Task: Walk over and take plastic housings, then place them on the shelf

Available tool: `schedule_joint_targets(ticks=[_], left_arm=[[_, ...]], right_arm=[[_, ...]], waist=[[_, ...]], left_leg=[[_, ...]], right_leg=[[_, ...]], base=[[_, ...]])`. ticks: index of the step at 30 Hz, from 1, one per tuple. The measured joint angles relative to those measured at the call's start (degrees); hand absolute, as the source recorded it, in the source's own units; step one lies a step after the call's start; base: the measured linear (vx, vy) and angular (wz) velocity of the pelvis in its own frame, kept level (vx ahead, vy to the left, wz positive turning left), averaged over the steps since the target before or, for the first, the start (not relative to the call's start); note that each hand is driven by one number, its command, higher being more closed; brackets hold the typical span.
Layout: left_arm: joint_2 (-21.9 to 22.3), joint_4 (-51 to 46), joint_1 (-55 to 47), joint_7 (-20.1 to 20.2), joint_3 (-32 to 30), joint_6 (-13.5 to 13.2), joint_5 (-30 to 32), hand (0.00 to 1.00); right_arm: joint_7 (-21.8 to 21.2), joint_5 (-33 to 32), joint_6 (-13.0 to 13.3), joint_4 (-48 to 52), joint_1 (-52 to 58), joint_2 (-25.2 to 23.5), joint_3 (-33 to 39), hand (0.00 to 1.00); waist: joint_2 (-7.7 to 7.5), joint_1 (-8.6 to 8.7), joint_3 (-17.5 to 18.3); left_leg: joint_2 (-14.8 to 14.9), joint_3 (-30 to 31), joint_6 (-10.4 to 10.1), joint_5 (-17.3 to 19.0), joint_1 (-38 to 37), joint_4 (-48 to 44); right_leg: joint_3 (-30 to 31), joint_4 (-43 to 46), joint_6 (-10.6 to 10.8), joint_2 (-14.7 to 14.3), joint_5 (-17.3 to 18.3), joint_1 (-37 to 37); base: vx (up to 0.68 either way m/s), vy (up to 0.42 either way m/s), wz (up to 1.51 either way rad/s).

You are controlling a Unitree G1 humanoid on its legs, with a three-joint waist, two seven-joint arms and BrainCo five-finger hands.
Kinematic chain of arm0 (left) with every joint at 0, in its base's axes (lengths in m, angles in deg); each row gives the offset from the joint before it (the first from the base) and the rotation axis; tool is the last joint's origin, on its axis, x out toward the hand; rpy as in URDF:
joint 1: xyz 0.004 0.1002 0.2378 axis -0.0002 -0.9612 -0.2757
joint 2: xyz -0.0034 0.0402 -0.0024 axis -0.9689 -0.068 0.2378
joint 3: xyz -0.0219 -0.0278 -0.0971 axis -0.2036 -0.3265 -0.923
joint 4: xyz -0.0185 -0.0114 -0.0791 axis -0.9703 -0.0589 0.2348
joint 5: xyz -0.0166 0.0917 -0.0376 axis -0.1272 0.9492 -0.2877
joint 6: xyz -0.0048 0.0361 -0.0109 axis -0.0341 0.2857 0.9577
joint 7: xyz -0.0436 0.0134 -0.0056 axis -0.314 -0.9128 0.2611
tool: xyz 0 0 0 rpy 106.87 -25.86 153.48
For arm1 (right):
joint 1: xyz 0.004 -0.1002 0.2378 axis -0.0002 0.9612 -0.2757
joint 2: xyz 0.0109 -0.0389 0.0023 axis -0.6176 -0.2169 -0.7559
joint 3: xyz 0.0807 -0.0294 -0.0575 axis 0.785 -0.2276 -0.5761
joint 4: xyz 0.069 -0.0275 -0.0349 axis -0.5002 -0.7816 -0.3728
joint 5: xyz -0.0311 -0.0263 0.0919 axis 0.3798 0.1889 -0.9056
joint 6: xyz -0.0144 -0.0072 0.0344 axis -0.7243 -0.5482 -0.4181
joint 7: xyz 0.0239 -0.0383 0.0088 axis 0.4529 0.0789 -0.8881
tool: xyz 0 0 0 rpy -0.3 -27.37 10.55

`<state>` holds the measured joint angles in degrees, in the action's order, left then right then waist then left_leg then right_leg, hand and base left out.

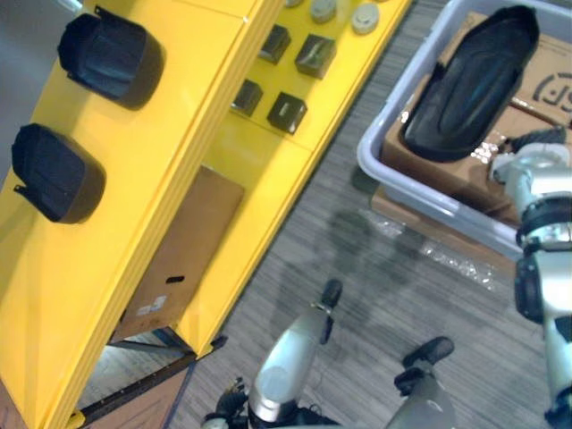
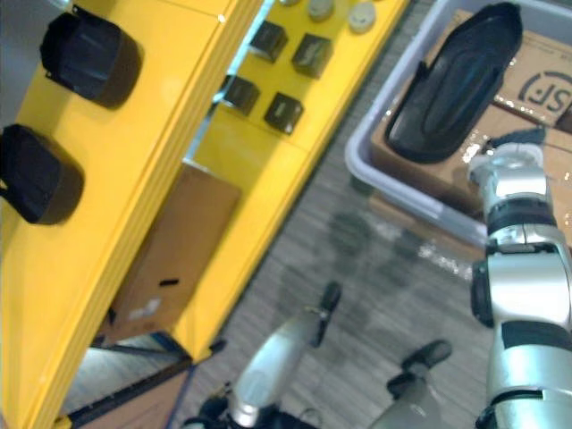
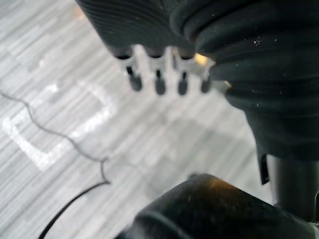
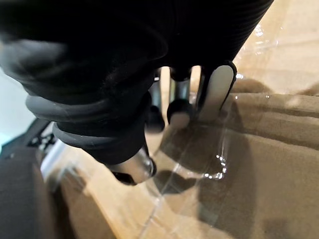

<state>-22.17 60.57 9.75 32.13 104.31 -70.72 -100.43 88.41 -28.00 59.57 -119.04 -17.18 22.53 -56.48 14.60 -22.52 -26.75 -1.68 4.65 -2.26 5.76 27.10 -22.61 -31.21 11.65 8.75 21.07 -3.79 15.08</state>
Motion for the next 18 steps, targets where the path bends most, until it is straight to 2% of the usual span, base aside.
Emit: schedule_joint_targets(ticks=[4,7,12,16,17,18], left_arm=[[0.0,-0.1,0.0,-0.1,0.0,-1.3,0.0,0.0],[-0.2,-1.1,0.0,-0.6,0.0,-2.4,-0.1,0.0],[-1.1,-5.6,-0.1,-1.7,0.0,-4.4,-1.0,0.0],[-2.8,-9.1,-0.1,-1.9,-0.1,-5.1,-3.1,0.0],[-2.9,-9.6,-0.1,-1.9,-0.2,-5.2,-4.2,0.0],[-3.0,-9.6,-0.1,-2.2,-0.4,-5.2,-4.4,0.0]], right_arm=[[0.2,3.1,0.1,-0.9,0.0,0.4,0.0,1.0],[0.5,4.3,1.2,-1.0,-0.1,0.5,-0.6,1.0],[1.3,8.2,2.1,-2.5,0.0,1.8,-2.3,1.0],[1.3,8.0,2.2,-2.4,0.0,2.1,-2.5,1.0],[1.5,7.9,2.2,-2.4,0.1,2.4,-2.5,0.0],[2.3,7.6,2.2,-2.4,0.1,2.7,-2.5,0.0]], waist=[[-0.01,-0.33,0.0],[-0.03,-0.3,0.0],[-0.34,0.3,-0.2],[-2.04,1.52,-1.4],[-2.64,1.76,-1.9],[-2.92,2.03,-2.0]], left_leg=[[-0.1,0.3,0.0,0.0,0.1,-0.1],[0.0,0.3,0.0,0.0,0.1,-0.2],[0.2,0.4,-0.1,0.2,0.7,-1.2],[1.8,-0.6,-0.4,0.8,1.0,-2.3],[2.4,-0.8,-0.5,1.1,1.0,-2.8],[2.9,-0.9,-0.6,1.4,1.0,-3.3]], right_leg=[[-0.3,0.0,-0.1,0.0,0.1,-0.1],[-0.3,0.0,-0.1,-0.1,0.1,-0.1],[-0.3,-0.1,0.0,-0.6,-0.1,0.0],[0.6,-1.6,-0.7,-2.3,-0.9,0.0],[1.0,-1.8,-0.9,-2.7,-1.0,0.0],[1.3,-2.2,-1.1,-3.4,-1.2,-0.1]], base=[[-0.01,-0.012,0.03],[0.0,0.0,0.0],[-0.03,-0.014,-0.02],[-0.05,-0.028,-0.21],[-0.07,-0.048,-0.25],[-0.07,-0.044,-0.23]])
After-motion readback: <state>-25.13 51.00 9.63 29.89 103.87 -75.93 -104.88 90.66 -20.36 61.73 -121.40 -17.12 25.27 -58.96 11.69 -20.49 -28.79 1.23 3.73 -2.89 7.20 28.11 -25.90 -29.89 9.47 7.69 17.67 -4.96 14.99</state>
